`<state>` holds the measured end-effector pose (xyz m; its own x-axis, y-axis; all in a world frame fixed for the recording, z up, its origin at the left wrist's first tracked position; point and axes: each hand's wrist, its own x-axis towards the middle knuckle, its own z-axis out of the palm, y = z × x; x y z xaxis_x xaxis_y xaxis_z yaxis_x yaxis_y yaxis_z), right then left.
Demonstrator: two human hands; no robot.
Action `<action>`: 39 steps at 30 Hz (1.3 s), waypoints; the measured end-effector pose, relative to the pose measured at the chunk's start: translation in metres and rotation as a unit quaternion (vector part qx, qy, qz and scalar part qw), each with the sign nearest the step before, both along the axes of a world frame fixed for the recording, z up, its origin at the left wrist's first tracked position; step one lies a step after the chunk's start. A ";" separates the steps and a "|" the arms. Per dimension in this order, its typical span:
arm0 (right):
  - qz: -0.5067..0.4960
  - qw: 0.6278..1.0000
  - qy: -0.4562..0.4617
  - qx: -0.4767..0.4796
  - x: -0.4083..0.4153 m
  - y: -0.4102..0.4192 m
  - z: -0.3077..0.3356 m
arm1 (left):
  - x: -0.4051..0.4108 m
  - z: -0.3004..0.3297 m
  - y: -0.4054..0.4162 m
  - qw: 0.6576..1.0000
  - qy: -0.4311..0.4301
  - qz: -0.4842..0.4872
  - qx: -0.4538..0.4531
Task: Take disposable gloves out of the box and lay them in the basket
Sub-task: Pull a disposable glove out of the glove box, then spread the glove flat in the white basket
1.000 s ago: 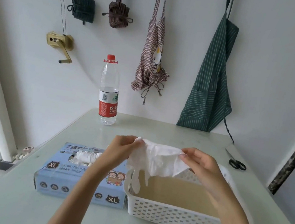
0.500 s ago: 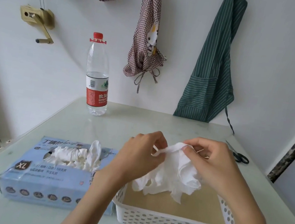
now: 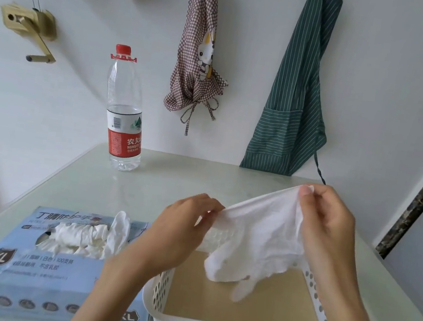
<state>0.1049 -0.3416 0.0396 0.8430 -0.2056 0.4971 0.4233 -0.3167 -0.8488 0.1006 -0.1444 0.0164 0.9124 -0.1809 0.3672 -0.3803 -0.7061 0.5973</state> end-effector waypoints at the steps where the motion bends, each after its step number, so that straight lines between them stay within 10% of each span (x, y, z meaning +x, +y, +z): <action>1: -0.040 0.998 -0.042 -0.019 0.000 0.002 -0.002 | 0.000 -0.001 -0.001 1.000 0.003 -0.001 -0.025; 11: -0.102 0.958 -0.234 -0.133 -0.019 -0.010 0.006 | -0.016 0.013 -0.008 0.970 -0.015 0.014 -0.243; 24: 0.009 0.985 -0.139 -0.107 -0.057 -0.003 0.052 | -0.056 0.055 0.019 0.975 -0.144 0.082 -0.145; 29: 0.025 0.999 0.004 -0.040 -0.035 -0.004 0.037 | -0.039 0.068 0.019 0.989 -0.086 0.105 0.052; 39: -0.079 0.821 0.236 -0.513 0.015 -0.041 -0.043 | 0.032 -0.003 -0.043 0.912 -0.041 -0.014 0.408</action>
<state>0.1203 -0.3826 -0.0037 0.9947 -0.0069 0.1025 0.0095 -0.9873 -0.1583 0.1326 -0.1870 0.0129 0.8791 -0.4466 0.1666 -0.4242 -0.8924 -0.1537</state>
